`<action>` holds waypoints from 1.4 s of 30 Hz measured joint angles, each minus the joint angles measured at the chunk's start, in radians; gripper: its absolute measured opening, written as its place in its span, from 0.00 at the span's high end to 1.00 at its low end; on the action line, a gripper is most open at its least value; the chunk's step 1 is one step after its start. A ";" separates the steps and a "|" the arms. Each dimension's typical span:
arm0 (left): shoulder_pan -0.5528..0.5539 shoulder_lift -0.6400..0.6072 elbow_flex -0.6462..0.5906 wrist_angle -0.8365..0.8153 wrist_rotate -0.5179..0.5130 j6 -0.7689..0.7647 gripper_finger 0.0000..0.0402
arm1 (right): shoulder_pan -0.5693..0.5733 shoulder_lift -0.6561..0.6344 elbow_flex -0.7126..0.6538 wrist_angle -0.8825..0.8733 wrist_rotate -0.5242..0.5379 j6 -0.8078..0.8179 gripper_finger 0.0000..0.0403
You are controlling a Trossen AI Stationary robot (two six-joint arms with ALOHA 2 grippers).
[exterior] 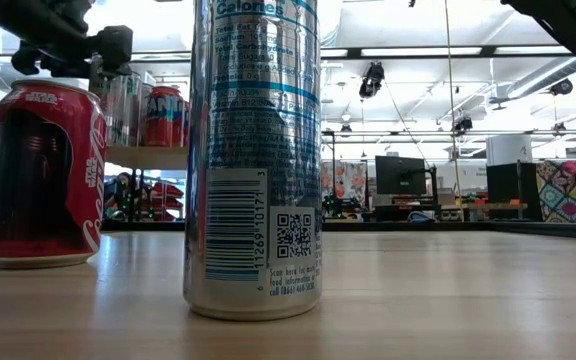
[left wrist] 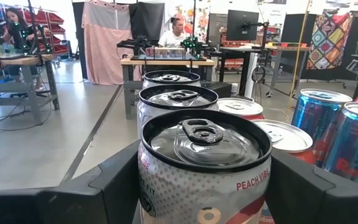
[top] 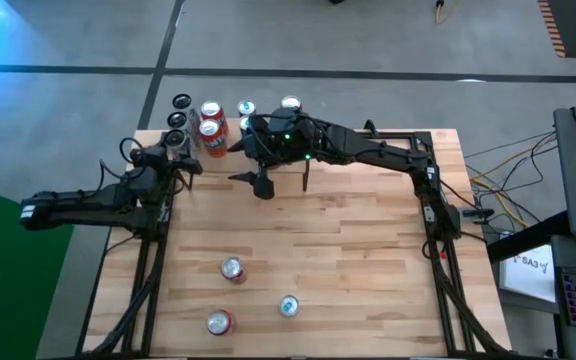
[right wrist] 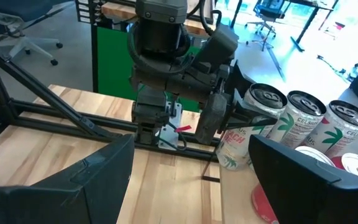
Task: Place canned beverage on shelf
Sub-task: Put the white pink soda can on the shelf aligned with the other white pink soda cans
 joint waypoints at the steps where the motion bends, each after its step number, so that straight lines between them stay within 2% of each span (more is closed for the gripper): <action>1: 0.000 0.000 0.000 0.000 0.000 0.000 0.35 | 0.000 0.000 0.000 0.000 0.000 0.000 0.24; 11: 0.013 0.001 0.000 0.000 -0.001 -0.010 0.34 | 0.000 0.000 0.000 0.000 0.000 -0.001 0.24; 24: 0.019 -0.002 0.008 0.005 -0.003 -0.001 0.21 | 0.000 0.000 0.000 -0.003 0.000 0.000 0.24; 42: 0.019 -0.003 0.072 -0.013 -0.001 0.055 0.20 | 0.000 0.000 0.000 -0.022 0.001 0.010 0.24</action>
